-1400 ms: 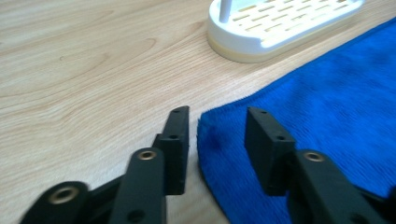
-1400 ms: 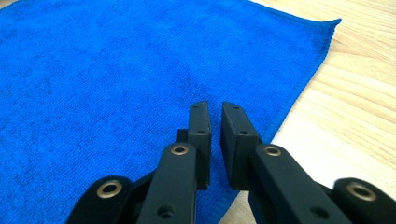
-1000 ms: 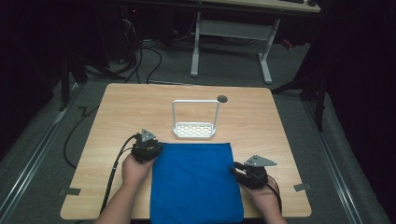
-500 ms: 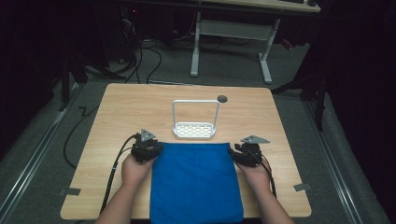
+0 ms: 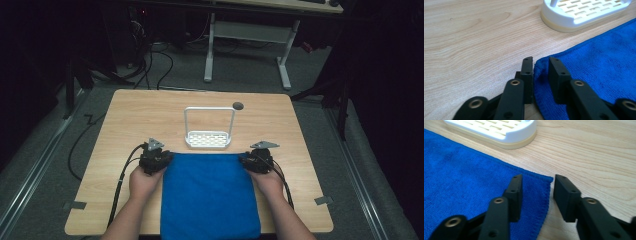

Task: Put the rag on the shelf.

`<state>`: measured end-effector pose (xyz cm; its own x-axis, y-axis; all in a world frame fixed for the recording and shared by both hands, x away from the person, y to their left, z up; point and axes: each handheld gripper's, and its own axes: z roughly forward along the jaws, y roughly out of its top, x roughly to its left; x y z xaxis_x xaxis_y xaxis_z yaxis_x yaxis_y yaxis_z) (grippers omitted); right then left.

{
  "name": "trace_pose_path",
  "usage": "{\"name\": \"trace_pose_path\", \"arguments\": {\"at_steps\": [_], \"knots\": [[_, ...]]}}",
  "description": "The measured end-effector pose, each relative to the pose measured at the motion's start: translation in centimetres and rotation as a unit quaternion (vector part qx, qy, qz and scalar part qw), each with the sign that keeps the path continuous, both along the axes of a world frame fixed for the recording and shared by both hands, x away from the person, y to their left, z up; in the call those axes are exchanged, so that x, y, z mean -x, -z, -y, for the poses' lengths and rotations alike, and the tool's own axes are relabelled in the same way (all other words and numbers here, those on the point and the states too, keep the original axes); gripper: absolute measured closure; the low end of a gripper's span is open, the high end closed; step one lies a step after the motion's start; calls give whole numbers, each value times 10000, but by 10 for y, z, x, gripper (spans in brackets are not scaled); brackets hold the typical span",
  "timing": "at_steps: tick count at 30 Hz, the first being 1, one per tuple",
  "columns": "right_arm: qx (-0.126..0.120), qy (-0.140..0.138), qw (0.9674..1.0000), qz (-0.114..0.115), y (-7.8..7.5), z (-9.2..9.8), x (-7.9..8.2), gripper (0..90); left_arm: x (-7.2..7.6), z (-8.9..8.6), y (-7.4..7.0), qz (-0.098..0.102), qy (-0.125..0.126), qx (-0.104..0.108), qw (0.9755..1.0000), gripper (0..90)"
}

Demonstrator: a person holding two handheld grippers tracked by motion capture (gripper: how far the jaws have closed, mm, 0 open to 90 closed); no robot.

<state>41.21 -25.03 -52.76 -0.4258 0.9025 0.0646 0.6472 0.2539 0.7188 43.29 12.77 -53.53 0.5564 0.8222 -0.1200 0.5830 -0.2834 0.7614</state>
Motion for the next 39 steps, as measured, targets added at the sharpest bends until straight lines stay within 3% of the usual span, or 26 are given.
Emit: {"name": "trace_pose_path", "arguments": {"at_steps": [3, 7, 12, 16, 22, 28, 35, 37, 39], "knots": [[-9, 50, 10000, 21, 0, 0, 0, 676, -1, 0, 0, -18, 1, 24, 10000, 799], [-21, 60, 10000, -59, 0, 3, -1, 885, -1, 0, 0, -34, 38, 13, 10000, 860], [12, -60, 10000, 56, -1, 0, 5, 891, 2, 0, -1, 101, 155, 9, 9998, 873], [-107, -161, 9991, 383, -3, -2, 21, 891, 7, -1, -2, 298, 221, 96, 9993, 875], [-309, -292, 9964, 727, -16, -2, 38, 891, 21, 0, -6, 816, 289, 60, 9962, 875], [-392, -337, 9945, 907, -22, 0, 46, 892, 31, -1, -13, 835, 244, 258, 9959, 875], [-533, -402, 9907, 1182, -35, 1, 58, 892, 39, -9, -33, 1087, 85, 725, 9914, 876], [-553, -409, 9901, 1222, -38, 2, 60, 891, 41, -9, -38, 1157, 60, 727, 9906, 876], [-632, -387, 9875, 1394, -46, 4, 66, 892, 44, -9, -43, 1205, 62, 736, 9900, 875]]}}
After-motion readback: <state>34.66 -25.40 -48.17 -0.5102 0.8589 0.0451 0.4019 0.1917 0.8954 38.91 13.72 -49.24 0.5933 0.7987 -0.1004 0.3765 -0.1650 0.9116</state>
